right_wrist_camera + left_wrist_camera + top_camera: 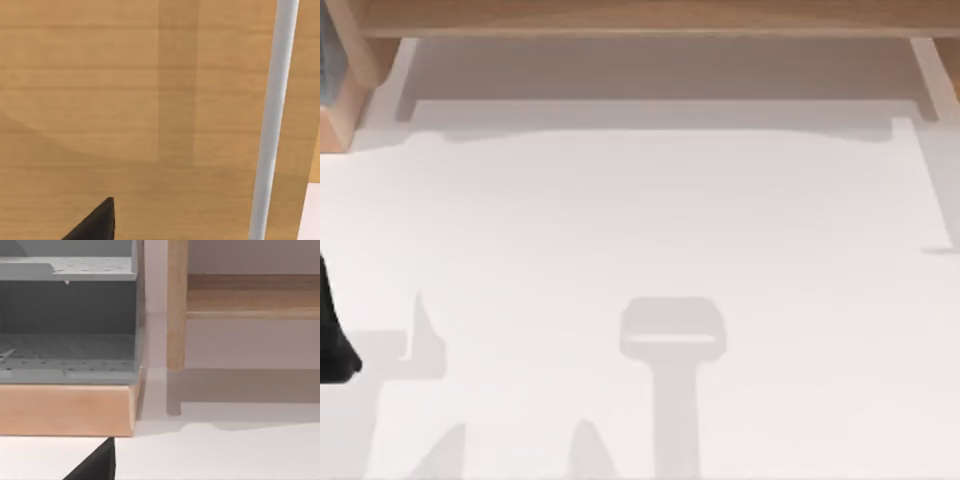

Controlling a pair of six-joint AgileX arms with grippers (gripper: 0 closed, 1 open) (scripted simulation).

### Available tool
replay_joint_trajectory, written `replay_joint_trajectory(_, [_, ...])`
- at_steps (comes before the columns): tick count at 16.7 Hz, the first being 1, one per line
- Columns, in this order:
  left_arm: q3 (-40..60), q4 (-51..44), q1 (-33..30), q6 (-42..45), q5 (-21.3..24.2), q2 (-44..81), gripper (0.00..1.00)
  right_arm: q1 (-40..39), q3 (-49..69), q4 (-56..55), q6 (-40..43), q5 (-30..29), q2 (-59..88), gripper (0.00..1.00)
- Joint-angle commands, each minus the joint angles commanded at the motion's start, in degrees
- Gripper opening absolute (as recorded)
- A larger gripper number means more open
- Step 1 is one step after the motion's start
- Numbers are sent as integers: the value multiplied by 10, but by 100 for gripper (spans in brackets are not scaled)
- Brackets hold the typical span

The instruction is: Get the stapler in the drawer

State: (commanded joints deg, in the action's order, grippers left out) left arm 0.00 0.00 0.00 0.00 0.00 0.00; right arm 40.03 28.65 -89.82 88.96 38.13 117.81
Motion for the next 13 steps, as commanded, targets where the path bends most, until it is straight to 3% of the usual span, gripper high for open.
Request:
replay_joint_trajectory(5, [0, 0, 0, 0, 0, 0, 100, -6, 7, 5, 0, -6, 3, 100])
replay_joint_trajectory(13, [0, 0, 0, 0, 0, 0, 100, -6, 7, 5, 0, -6, 3, 40])
